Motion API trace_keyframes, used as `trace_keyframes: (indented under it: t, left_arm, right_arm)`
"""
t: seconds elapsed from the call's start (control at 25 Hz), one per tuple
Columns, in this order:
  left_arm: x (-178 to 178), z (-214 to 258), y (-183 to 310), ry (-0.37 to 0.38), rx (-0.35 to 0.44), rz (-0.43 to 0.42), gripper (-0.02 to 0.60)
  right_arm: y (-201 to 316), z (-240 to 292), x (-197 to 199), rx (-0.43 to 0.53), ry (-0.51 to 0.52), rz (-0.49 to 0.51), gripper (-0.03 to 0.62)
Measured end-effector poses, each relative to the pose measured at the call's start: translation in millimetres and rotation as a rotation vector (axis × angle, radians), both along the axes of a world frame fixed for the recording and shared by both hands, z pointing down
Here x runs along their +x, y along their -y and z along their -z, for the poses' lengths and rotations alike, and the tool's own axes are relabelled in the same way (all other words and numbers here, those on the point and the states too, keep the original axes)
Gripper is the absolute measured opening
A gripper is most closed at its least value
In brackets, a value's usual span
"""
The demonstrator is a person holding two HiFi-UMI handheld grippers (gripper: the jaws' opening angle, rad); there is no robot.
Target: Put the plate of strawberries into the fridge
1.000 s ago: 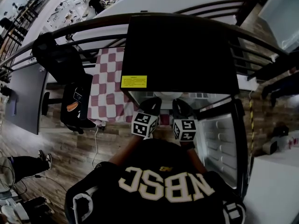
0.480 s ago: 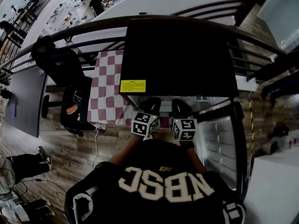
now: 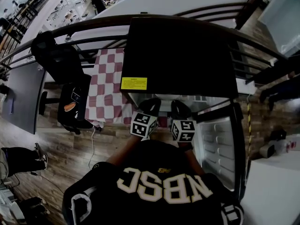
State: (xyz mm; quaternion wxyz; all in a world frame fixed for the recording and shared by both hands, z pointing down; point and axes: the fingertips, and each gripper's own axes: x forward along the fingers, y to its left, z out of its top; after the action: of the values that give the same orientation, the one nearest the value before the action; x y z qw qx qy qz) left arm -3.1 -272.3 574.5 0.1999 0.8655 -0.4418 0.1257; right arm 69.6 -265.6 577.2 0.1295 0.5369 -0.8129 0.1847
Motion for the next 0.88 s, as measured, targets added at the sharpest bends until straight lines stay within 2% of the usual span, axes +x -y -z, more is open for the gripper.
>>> trace_keyframes:
  t: [0.2,0.4,0.52,0.72,0.88]
  left_arm:
    - [1,0,-11,-0.021,0.009,0.01,0.037]
    - [5,25,-24,-0.084,0.051,0.024,0.036]
    - [8,40,-31,-0.094,0.086,0.022,0.036]
    - [13,60,-50,-0.109,0.128,0.027,0.035]
    - [13,69,-65,-0.12,0.154,0.045,0.034]
  right_arm:
    - [-12,0,6,-0.004,0.003,-0.009,0.057]
    - [-26,12,14,0.021,0.022,-0.016,0.057]
    - [-34,26,18,0.055,0.031,-0.018,0.057]
    - [-50,54,22,0.148,-0.017,-0.008,0.052]
    - [-64,70,24,0.198,-0.002,-0.004,0.041]
